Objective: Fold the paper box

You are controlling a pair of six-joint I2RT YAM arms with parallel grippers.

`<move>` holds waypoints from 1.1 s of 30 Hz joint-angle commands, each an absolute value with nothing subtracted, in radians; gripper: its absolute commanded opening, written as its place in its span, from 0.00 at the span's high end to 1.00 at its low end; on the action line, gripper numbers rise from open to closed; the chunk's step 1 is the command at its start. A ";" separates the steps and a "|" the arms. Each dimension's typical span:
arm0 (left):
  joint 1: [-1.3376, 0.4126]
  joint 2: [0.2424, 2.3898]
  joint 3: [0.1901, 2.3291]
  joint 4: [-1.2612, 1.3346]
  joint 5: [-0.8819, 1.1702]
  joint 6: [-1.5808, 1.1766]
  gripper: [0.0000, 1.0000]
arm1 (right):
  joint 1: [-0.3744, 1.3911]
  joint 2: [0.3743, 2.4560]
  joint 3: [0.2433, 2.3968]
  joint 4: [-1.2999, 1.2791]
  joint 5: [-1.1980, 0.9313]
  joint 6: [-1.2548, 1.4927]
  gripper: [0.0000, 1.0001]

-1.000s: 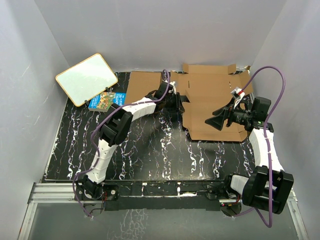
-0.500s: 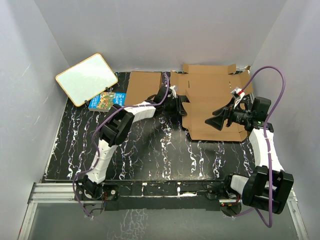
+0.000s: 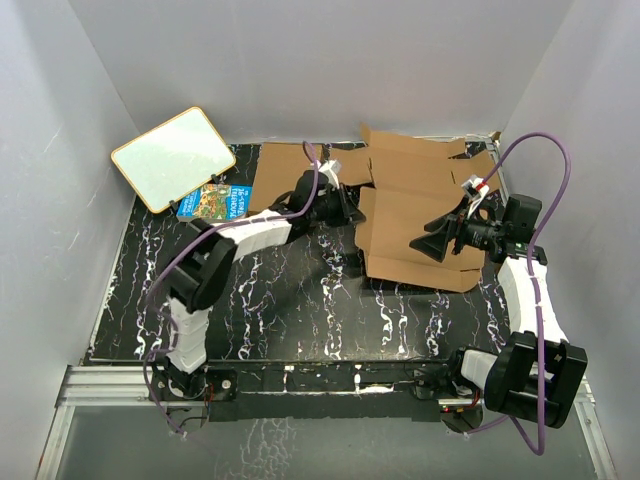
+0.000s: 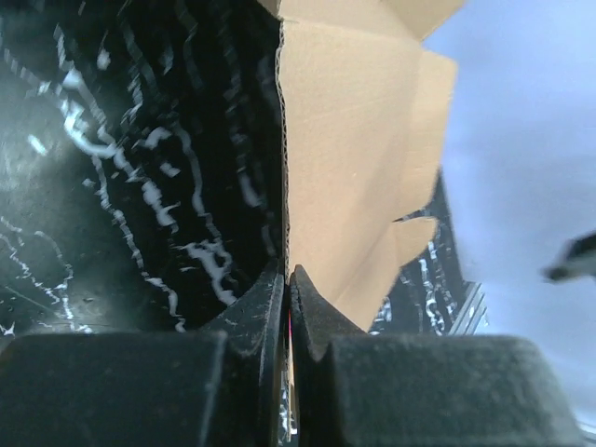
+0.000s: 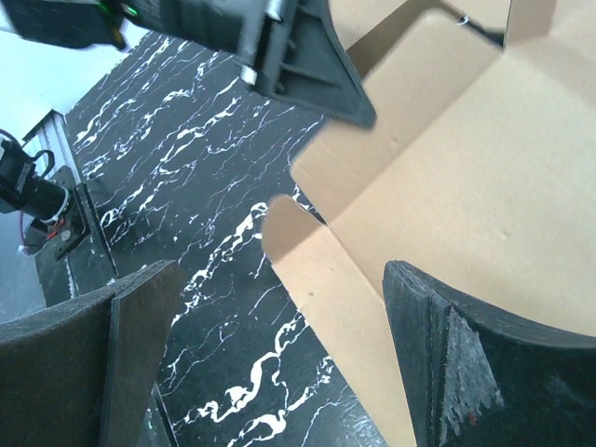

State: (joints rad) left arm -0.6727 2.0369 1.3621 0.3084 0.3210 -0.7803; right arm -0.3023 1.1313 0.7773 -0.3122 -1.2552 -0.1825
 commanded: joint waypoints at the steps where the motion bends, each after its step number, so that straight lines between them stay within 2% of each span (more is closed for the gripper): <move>1: -0.711 1.804 1.316 0.383 0.220 -0.698 1.00 | -0.306 1.112 0.781 -0.269 -1.316 -0.222 0.02; 12: -0.773 1.397 1.012 0.300 -0.052 -0.599 1.00 | -0.307 1.125 0.781 -0.284 -1.364 -0.243 0.02; 17: -0.803 1.250 0.870 0.250 -0.148 -0.703 1.00 | -0.307 1.131 0.776 -0.281 -1.365 -0.245 0.02; 22: -0.839 1.169 0.705 0.240 -0.198 -0.841 1.00 | -0.307 1.132 0.769 -0.271 -1.364 -0.244 0.02; 26: -0.876 1.168 0.662 0.245 -0.180 -0.865 1.00 | -0.307 1.127 0.761 -0.259 -1.353 -0.244 0.02; 30: -0.893 1.178 0.666 0.214 -0.135 -0.844 0.94 | -0.307 1.101 0.753 -0.259 -1.328 -0.258 0.01; 33: -0.892 1.154 0.680 0.163 -0.129 -0.800 0.84 | -0.319 1.094 0.749 -0.269 -1.315 -0.284 0.02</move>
